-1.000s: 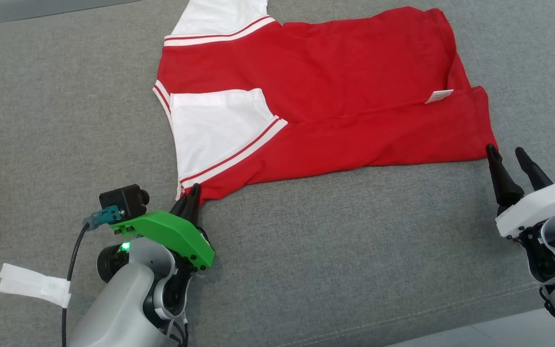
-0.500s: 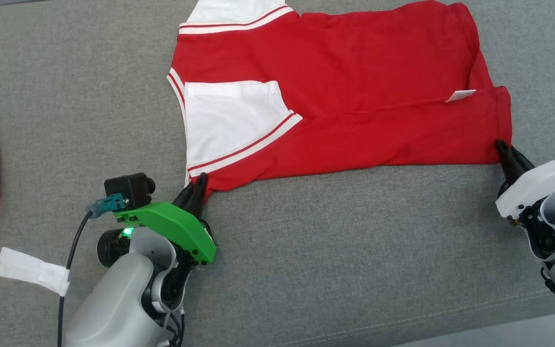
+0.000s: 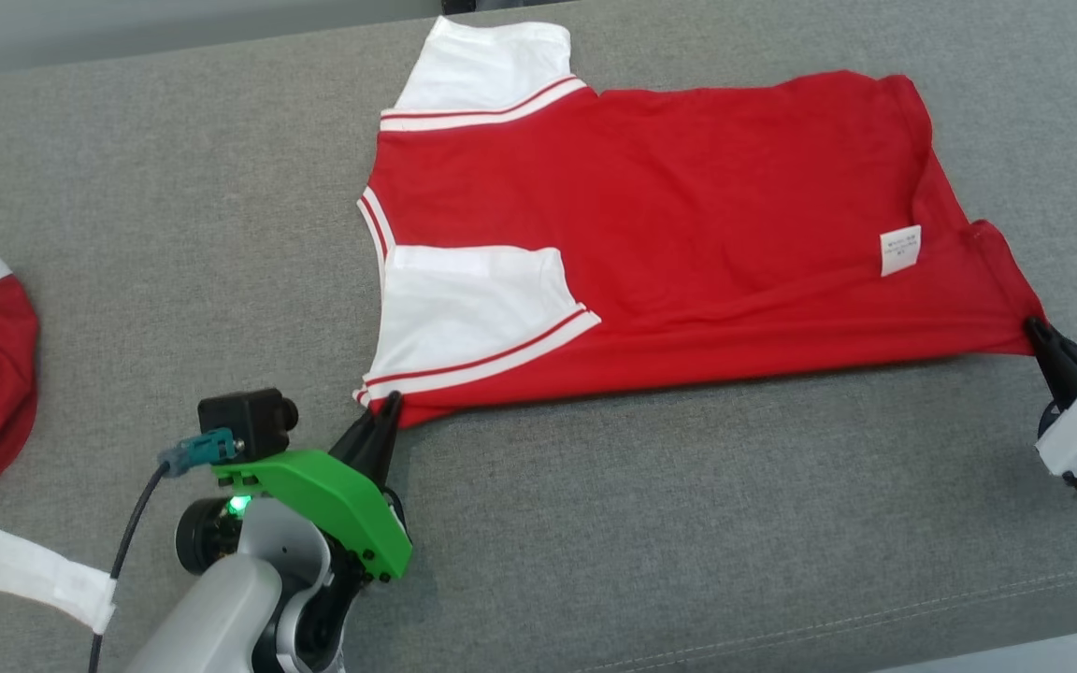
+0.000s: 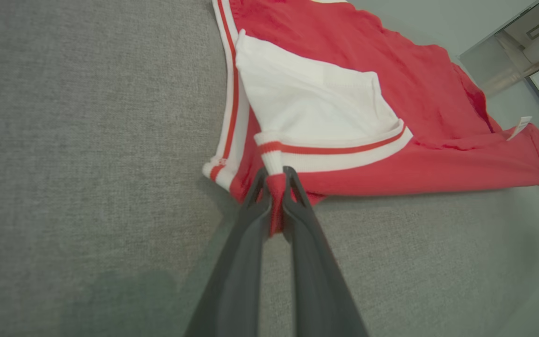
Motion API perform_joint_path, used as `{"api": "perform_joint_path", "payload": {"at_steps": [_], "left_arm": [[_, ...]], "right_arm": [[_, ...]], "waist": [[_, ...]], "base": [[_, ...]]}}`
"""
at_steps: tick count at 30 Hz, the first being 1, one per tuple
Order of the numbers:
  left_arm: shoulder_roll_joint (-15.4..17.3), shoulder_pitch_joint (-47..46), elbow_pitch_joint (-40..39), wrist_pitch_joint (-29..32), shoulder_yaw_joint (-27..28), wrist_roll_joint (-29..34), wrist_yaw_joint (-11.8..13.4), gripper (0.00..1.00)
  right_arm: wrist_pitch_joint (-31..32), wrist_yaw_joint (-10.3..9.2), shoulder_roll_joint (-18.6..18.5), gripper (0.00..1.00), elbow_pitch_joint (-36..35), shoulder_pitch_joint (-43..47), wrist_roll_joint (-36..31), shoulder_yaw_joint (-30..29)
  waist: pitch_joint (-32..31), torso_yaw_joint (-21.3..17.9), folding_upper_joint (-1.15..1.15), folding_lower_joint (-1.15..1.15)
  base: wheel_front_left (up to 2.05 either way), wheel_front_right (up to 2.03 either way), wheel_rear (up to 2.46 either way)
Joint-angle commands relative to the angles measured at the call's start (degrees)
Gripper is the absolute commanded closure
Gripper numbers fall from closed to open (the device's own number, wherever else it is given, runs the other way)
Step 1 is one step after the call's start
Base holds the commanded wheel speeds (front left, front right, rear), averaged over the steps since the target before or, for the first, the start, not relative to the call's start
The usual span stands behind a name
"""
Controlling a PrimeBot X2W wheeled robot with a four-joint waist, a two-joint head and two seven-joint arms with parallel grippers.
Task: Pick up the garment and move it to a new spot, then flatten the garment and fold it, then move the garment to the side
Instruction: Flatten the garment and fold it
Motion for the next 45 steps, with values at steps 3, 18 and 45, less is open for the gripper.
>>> {"api": "perform_joint_path", "payload": {"at_steps": [3, 18, 45], "left_arm": [[1.5, 4.5, -4.3, 0.8, -0.3, -0.6, 2.0, 1.00], [4.2, 16.4, -19.3, 6.7, -3.8, -2.7, 8.2, 1.00], [4.1, -11.2, -9.2, 7.3, 0.6, 4.7, 6.5, 0.00]], "right_arm": [[-0.7, -0.11, -2.7, 1.00, -2.3, 4.2, 2.8, 1.0], [-3.7, -0.11, -10.2, 1.00, -6.8, 13.7, 6.8, 3.2], [-6.0, -0.08, 8.2, 0.00, -18.9, 16.3, -25.2, -18.3]], "waist": [[-1.2, 0.3, 0.00, 0.00], [-2.2, 1.5, 0.00, 0.00], [0.9, -3.8, 0.00, 0.00]], "base": [[0.00, 0.00, 0.00], [0.00, 0.00, 0.00], [0.00, 0.00, 0.00]]}}
